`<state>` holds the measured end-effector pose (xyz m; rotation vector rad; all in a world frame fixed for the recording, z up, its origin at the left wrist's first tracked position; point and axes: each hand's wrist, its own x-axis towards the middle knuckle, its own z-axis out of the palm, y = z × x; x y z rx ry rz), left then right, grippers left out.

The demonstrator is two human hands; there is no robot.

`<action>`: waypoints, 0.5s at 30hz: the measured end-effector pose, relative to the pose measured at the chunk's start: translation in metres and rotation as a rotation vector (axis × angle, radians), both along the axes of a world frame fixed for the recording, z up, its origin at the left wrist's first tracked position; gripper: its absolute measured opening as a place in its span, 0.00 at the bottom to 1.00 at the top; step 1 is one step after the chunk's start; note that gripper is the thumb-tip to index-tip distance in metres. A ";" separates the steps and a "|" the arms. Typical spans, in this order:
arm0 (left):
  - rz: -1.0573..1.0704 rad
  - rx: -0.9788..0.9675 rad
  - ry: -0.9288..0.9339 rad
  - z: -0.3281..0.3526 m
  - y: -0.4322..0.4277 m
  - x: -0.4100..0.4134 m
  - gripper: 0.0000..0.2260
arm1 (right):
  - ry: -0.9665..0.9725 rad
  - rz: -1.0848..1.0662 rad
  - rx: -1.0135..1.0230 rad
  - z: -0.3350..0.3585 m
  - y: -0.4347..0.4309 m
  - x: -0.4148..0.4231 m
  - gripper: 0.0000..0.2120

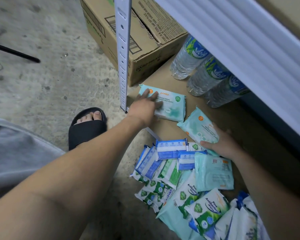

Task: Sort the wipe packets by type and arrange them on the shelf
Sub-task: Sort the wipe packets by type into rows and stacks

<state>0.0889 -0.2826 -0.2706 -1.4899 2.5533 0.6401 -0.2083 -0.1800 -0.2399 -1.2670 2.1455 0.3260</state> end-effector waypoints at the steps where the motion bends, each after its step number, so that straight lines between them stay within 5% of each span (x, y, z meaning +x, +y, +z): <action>1: 0.047 0.015 0.049 -0.004 0.003 0.001 0.23 | -0.012 0.000 -0.010 -0.003 0.002 -0.003 0.54; 4: 0.139 0.043 0.143 -0.010 0.005 0.004 0.21 | -0.028 0.007 -0.072 -0.034 0.007 -0.030 0.59; 8: 0.103 0.053 0.080 -0.010 -0.006 0.004 0.21 | 0.022 0.023 -0.087 -0.014 0.001 -0.005 0.49; 15: 0.348 -0.205 0.017 0.000 0.009 -0.020 0.14 | 0.103 0.028 -0.122 -0.018 -0.009 -0.003 0.43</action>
